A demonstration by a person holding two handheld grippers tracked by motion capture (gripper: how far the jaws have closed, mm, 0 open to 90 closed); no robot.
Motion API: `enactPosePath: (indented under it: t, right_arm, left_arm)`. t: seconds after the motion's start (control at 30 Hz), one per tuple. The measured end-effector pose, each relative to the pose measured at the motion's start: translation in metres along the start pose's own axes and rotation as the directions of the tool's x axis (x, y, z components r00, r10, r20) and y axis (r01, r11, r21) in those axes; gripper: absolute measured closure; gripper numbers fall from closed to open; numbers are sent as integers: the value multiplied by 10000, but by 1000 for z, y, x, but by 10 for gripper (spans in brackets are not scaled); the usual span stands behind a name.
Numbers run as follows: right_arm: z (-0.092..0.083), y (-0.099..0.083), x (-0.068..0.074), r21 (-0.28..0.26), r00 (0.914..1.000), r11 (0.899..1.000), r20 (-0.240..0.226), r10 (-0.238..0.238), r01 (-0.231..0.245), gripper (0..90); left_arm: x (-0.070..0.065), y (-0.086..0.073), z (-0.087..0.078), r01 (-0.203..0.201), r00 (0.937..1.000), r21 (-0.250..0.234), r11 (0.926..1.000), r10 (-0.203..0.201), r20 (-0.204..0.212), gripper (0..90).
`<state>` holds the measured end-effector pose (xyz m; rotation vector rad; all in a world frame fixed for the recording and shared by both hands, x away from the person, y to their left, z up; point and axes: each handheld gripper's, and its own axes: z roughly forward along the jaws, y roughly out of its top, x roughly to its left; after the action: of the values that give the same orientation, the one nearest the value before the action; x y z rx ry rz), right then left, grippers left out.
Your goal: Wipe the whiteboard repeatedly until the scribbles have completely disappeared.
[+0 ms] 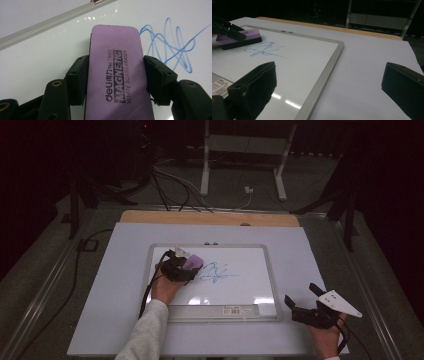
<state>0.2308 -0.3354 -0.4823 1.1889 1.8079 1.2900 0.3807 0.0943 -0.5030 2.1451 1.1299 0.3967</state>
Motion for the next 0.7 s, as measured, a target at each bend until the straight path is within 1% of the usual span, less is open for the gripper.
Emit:
enactPosePath:
  t: [0.1, 0.17, 0.27, 0.37, 0.57, 0.7]
  right_arm:
    - [0, 0, 0, 8, 10000, 10000, -7, -16, 16, 1]
    - [0, 0, 1, 7, 10000, 10000, -12, -50, 50, 1]
    - [1, 0, 1, 12, 10000, 10000, -19, -52, 52, 1]
    - [0, 0, 1, 10, 10000, 10000, -17, -56, 56, 1]
    - [0, 0, 1, 2, 10000, 10000, -12, -46, 46, 1]
    - [0, 0, 2, 19, 10000, 10000, -37, -59, 59, 1]
  left_arm:
    - [-1, 0, 1, 59, 10000, 17, 10000, -60, 34, 416]
    - [-3, 0, 1, 49, 9998, 49, 10000, -50, 168, 416]
    - [-12, 1, 2, -126, 9994, 78, 9999, 124, 317, 416]
    - [-22, 1, 2, -439, 9979, 105, 9990, 434, 485, 417]
    - [-40, -4, -1, -881, 9913, 33, 9961, 874, 981, 417]
    - [-51, -5, -2, -1176, 9847, 86, 9930, 1155, 1305, 417]
